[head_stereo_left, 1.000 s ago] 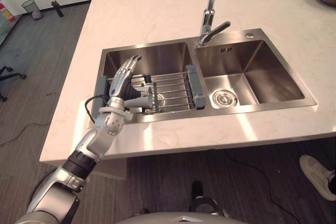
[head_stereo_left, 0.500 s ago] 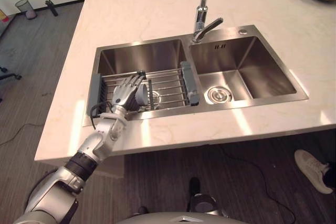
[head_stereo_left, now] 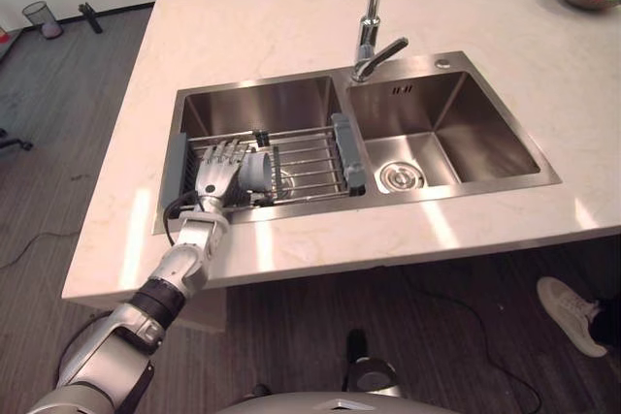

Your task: Walk over to the sink, pick up the cup, carry it to the dishwasher, place the cup inside the dishwasher, then close the dishwasher door

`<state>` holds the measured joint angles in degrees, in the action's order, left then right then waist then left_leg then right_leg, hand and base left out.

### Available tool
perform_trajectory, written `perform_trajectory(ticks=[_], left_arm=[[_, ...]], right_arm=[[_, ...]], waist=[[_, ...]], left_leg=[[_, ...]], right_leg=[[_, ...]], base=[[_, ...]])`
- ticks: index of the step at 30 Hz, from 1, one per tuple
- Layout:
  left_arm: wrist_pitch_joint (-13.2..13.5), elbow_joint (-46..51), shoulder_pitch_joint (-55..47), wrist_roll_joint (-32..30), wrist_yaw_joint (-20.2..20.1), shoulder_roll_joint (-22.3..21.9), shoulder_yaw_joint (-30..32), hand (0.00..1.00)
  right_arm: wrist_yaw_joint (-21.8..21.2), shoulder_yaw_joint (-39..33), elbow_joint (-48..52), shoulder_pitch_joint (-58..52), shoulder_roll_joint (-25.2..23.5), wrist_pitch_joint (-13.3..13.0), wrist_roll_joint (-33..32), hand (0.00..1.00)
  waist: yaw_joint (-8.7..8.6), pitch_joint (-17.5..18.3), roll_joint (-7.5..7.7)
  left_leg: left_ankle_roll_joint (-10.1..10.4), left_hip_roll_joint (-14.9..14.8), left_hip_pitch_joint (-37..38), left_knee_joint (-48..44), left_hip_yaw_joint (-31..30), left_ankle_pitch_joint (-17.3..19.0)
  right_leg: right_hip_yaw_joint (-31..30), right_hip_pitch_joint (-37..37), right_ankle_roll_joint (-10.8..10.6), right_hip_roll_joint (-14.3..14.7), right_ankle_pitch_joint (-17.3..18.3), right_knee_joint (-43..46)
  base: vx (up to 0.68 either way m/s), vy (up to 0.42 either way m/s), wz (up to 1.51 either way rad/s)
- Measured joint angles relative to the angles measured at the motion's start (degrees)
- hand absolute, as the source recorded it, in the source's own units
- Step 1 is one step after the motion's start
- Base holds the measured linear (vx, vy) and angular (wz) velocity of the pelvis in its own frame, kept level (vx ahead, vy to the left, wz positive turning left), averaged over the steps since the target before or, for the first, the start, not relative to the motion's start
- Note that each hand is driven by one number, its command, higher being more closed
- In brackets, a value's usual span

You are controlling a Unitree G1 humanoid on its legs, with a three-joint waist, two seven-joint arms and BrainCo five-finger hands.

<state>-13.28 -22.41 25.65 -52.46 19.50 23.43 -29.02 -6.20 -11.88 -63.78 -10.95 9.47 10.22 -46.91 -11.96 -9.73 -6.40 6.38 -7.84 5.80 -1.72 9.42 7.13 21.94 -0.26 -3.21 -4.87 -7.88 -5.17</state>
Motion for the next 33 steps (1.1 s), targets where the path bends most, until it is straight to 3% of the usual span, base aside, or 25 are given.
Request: perform_trajectory(ticks=[7, 11, 17, 24, 28, 33], left_arm=[[2.93, -0.71, 0.16, 12.44, -0.71, 0.27, 0.36, 0.00], [6.24, -1.94, 0.20, 20.05, 1.15, 0.78, 1.73, 0.00], [9.03, -2.44, 0.26, 28.76, 2.83, 1.15, 2.73, 0.00], [8.62, -2.38, 0.26, 27.91, 2.52, 0.66, 3.89, 0.00], [8.79, -2.38, 0.36, 21.76, 3.09, 0.48, 3.92, 0.00], [10.32, -2.27, 0.34, 19.69, 5.21, 0.39, 3.91, 0.00]], right_arm=[[-0.90, 1.16, 0.05, -0.16, 0.84, 0.17, 0.04, 0.00], [-0.88, 2.27, 0.10, -0.20, 0.93, 0.17, 0.04, 0.00], [-0.88, 2.60, 0.43, -0.23, 1.03, 0.24, 0.05, 0.00], [-1.04, 2.68, 2.17, -1.27, 0.89, 0.96, 0.13, 0.00], [-1.23, 2.80, 2.17, -1.41, 0.55, 1.27, 0.13, 0.00], [-1.30, 2.86, 2.33, -1.75, 0.20, 1.30, 0.11, 0.00]], waist=[[0.38, 0.48, -0.80], [0.32, 0.44, -0.73], [0.33, 0.43, -0.64], [0.37, 0.38, -0.23], [0.35, 0.42, 0.76], [0.57, 0.57, 1.17]], left_leg=[[0.40, 0.03, 0.29, -0.11, -0.07, -0.02], [0.37, 0.11, 0.27, -0.08, -0.04, 0.00], [0.34, 0.11, 0.24, -0.03, -0.06, 0.00], [0.23, 0.13, 0.16, -0.01, -0.08, -0.14], [0.27, 0.11, -0.03, 0.02, -0.05, -0.26], [0.11, 0.04, -0.71, 0.02, -0.05, -0.27]], right_leg=[[-0.20, 0.15, 0.11, 0.13, -0.03, 0.01], [-0.36, 0.16, 0.04, -0.01, -0.08, 0.01], [-0.28, 0.16, 0.03, -0.02, -0.07, 0.01], [0.16, 0.17, 0.00, -0.10, -0.07, 0.01], [0.25, 0.11, -0.12, -0.09, 0.02, 0.01], [0.43, -0.09, -0.09, -0.10, 0.01, 0.01]], base=[[0.03, 0.011, 0.01], [0.00, 0.000, 0.00], [0.00, 0.000, 0.00], [0.00, 0.000, 0.00], [0.00, 0.000, 0.00], [0.00, 0.000, 0.00]])
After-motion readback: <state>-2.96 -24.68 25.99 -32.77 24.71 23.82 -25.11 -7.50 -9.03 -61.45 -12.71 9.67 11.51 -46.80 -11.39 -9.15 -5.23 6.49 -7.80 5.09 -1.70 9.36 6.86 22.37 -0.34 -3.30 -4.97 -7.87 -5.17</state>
